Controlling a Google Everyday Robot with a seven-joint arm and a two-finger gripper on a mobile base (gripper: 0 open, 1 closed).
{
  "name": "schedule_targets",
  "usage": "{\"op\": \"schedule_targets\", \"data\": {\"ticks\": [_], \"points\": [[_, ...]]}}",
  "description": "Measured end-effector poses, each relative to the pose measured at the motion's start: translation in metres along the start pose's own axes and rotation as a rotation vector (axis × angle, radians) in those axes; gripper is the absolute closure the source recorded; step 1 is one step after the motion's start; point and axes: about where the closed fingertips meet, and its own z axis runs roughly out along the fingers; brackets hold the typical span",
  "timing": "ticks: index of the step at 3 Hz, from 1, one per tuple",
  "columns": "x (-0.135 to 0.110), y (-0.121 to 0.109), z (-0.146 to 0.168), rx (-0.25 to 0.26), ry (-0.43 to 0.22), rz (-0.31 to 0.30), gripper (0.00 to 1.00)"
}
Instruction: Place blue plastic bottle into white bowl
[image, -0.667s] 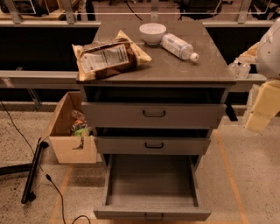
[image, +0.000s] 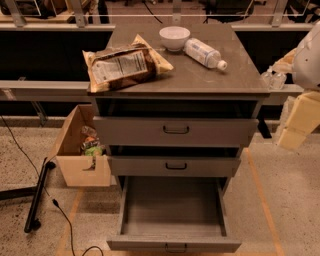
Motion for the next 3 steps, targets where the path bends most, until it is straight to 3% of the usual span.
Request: {"op": "schedule_targets", "data": {"ticks": [1,2,3], "points": [[0.002,-0.024,0.018,0.057,-0.057,0.123,0.0],[0.012,-0.057,0.048,0.101,-0.19,0.286,0.0],[-0.001,-0.093,0.067,0.134,-0.388,0.394,0.0]]}}
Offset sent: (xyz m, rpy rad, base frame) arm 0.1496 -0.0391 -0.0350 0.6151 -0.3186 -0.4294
